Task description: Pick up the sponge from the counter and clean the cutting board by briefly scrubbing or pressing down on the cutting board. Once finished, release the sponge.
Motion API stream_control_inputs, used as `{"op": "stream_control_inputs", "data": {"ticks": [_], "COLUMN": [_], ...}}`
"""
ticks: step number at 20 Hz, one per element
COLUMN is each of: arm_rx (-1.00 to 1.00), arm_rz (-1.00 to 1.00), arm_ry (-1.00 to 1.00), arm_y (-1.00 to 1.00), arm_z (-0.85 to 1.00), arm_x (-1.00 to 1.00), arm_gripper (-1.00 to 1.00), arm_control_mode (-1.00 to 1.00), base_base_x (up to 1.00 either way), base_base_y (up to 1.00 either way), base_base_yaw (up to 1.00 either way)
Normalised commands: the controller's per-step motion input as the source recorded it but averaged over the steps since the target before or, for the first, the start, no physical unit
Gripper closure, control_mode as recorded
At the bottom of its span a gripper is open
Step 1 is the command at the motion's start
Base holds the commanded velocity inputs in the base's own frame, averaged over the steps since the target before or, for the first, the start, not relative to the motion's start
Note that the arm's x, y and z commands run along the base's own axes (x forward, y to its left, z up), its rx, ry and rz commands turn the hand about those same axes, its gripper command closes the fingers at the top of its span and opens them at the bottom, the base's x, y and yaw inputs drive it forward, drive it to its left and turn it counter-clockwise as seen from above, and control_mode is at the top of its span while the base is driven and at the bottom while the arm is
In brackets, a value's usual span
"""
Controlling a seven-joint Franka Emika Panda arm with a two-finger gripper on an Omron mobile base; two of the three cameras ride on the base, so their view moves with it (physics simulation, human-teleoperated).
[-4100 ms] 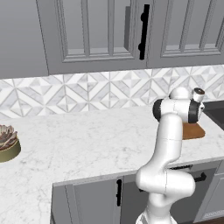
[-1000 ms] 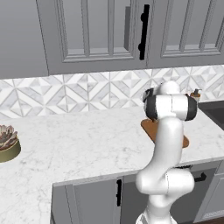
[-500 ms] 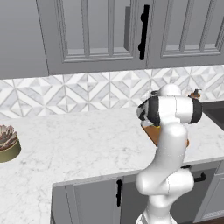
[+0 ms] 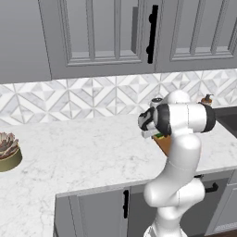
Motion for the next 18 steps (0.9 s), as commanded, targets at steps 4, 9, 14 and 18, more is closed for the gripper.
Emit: {"op": "stream_control_inputs", "data": {"ticks": [4,9,14,18], "arm_rx": [0.0,0.0,0.0,0.09], "arm_rz": [0.01,0.02,0.02,0.0], "arm_ry": [0.03,0.0,-0.07,-0.15], "arm_y": [-0.25,-0.56,-0.86,-0.82], "arm_z": [-0.33,-0.46,-0.3,0.18], "arm_x": [-1.0,-1.0,-1.0,-0.24], "arm_gripper": [1.0,1.0,1.0,1.0], "arm_control_mode": [-1.0,-1.0,-1.0,-1.0], "base_base_x": [0.0,0.0,0.0,0.0], "base_base_y": [0.0,0.0,0.0,0.0], "base_base_yaw": [0.0,0.0,0.0,0.0]}}
